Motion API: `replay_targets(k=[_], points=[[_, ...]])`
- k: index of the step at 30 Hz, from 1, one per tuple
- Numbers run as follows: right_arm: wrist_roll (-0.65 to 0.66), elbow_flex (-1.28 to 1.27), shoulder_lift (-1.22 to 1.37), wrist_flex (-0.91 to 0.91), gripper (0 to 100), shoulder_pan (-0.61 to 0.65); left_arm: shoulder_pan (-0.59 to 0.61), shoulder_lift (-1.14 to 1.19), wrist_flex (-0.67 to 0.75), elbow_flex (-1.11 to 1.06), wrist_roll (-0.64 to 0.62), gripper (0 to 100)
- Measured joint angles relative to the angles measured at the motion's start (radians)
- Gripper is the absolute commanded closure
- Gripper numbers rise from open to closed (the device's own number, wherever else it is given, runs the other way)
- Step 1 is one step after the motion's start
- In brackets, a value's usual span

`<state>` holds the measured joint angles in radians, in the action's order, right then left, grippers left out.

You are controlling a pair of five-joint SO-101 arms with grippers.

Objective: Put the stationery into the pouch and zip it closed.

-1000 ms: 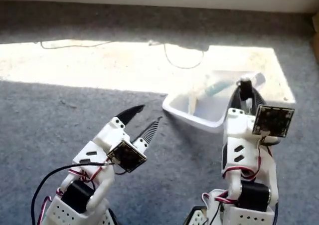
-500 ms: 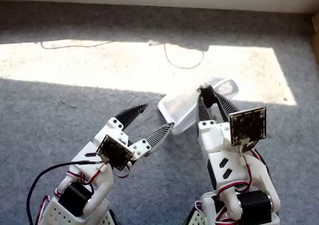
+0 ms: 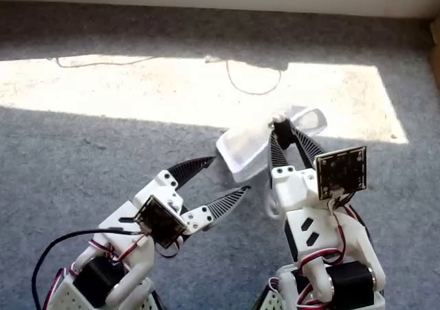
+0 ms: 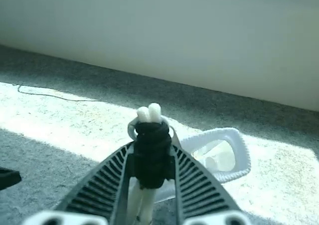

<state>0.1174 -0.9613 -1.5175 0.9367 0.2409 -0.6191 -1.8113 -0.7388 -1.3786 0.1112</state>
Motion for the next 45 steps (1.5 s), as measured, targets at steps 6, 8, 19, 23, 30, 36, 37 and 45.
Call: replay_targets(k=[6, 8, 19, 23, 30, 36, 37, 45], points=[[0.0, 0.0, 0.0, 0.0, 99.3, 0.0, -0.055, -0.002, -0.066, 0.038, -0.002, 74], [0.0, 0.0, 0.0, 0.0, 99.3, 0.0, -0.066, -0.002, -0.06, 0.018, -0.002, 74], [0.0, 0.006, -0.002, 0.063, 99.3, 0.0, -0.028, 0.0, 0.101, -0.094, 0.014, 74], [0.0, 0.008, -0.002, 0.069, 99.3, 0.0, -0.026, 0.0, 0.152, -0.13, 0.014, 74], [0.0, 0.017, -0.002, 0.11, 99.3, 0.018, -0.02, 0.0, 0.198, -0.163, 0.014, 74], [0.0, 0.031, -0.003, 0.167, 99.3, 0.069, -0.021, 0.0, 0.201, -0.163, 0.014, 74], [0.0, 0.031, -0.003, 0.169, 99.3, 0.069, -0.021, 0.0, 0.204, -0.163, 0.014, 74], [0.0, 0.032, -0.005, 0.204, 99.3, 0.072, -0.021, 0.0, 0.204, -0.181, 0.014, 81]])
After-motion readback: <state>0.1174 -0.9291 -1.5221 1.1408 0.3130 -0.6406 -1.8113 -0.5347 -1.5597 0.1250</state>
